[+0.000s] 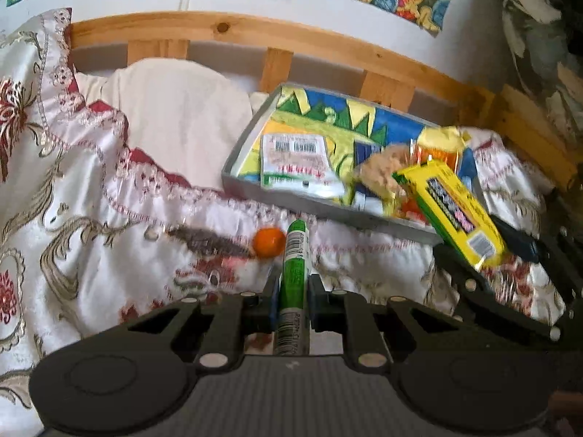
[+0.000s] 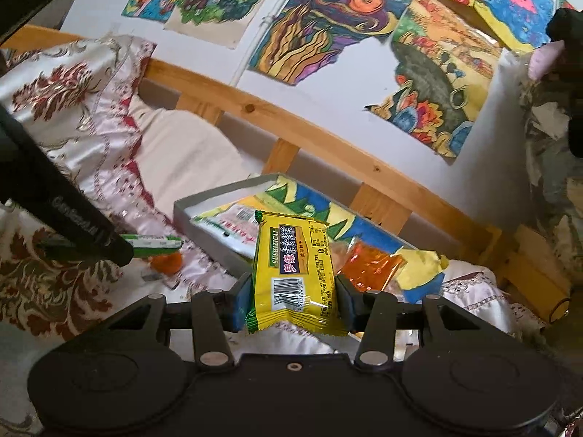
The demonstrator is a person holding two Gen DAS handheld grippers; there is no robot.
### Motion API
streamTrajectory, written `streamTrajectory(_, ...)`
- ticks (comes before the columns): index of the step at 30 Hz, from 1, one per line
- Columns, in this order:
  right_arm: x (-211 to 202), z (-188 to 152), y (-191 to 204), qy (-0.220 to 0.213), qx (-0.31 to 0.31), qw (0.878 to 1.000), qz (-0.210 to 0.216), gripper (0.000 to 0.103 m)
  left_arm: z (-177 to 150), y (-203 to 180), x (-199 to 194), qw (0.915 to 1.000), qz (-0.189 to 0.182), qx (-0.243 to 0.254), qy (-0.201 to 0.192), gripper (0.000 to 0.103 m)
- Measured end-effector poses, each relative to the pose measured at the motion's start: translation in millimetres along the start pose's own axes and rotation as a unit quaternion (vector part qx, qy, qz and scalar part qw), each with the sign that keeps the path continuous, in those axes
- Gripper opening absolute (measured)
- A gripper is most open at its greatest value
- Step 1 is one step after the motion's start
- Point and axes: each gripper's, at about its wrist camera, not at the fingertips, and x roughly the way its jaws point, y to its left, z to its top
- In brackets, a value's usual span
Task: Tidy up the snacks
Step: 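Carry the green tube and yellow wafer bar over the tray with both tools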
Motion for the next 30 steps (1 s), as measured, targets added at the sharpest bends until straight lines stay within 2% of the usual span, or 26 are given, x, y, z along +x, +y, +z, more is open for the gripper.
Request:
streamTrajectory(6,6,7,-15,-0.024,0.008,0.999,-0.021,0.049,30,-18,3,0.9995,-0.003,0.007,-0.031,0.017)
streamTrajectory(12,31,10,-45,-0.043,0.024,0.997,-0.054,0.049,67,-51,34,0.9983,0.004,0.032,-0.049,0.017)
streamTrajectory(19,71,-3,-100,-0.021,0.1,0.992,-0.078,0.05,110,-92,83,0.9955,0.009,0.068,-0.064,0.017)
streamTrajectory(22,91,-5,-118,-0.007,0.13,0.988,-0.083,0.05,123,-101,103,0.9959,0.006,0.069,-0.059,0.017)
streamTrajectory(30,138,-6,-153,0.028,0.202,0.976,-0.076,0.05,137,-125,146,0.9939,0.009,0.098,-0.05,0.017)
